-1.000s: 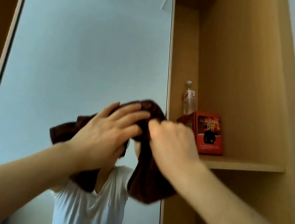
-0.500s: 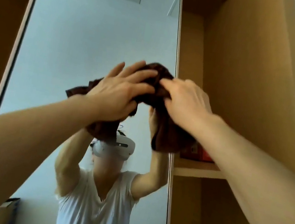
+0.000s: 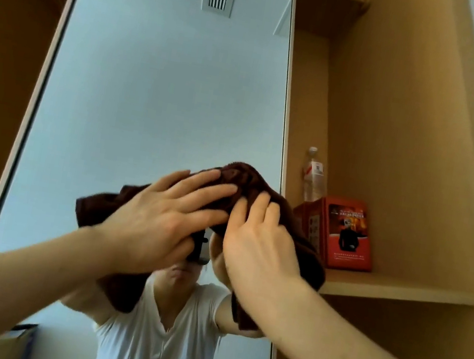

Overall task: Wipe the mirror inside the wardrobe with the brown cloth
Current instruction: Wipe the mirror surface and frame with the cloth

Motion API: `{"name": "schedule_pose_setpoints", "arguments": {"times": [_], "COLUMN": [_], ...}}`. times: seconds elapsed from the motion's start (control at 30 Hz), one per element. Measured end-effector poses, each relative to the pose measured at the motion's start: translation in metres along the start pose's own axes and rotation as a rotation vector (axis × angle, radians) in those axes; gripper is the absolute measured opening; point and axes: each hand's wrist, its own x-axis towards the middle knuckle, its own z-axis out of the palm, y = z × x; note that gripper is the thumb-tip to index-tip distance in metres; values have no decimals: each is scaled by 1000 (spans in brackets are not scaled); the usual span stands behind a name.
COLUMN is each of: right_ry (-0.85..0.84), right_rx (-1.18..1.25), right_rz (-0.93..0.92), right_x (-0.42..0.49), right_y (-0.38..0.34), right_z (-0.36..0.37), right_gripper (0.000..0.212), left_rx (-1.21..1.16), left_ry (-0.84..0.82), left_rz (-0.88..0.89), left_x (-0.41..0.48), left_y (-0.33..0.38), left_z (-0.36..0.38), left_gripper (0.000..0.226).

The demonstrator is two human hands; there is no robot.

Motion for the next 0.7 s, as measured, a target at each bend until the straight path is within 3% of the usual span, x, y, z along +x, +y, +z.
{"name": "schedule_pose_setpoints", "arguments": {"times": [0.1, 0.3, 0.4, 0.53, 0.7], "right_ry": [89, 56, 26, -87, 32], "right_rx": [24, 139, 107, 74, 29], "right_rz": [-90, -33, -47, -93, -74], "right_x": [45, 98, 67, 16, 58], "right_y": [23, 32, 21, -2, 7], "right_z": [-16, -41, -33, -14, -25], "right_gripper": [56, 65, 65, 59, 60], "left_rx": [31, -62, -40, -25, -64], "left_ry": [-41, -38, 33, -20, -33], "left_rz": [-60, -305, -219, -55, -111], "left_x": [37, 82, 51, 4, 35], "left_y": [-31, -41, -23, -13, -45], "left_z": [-19, -33, -20, -6, -22], "left_gripper": [61, 63, 66, 59, 67]}}
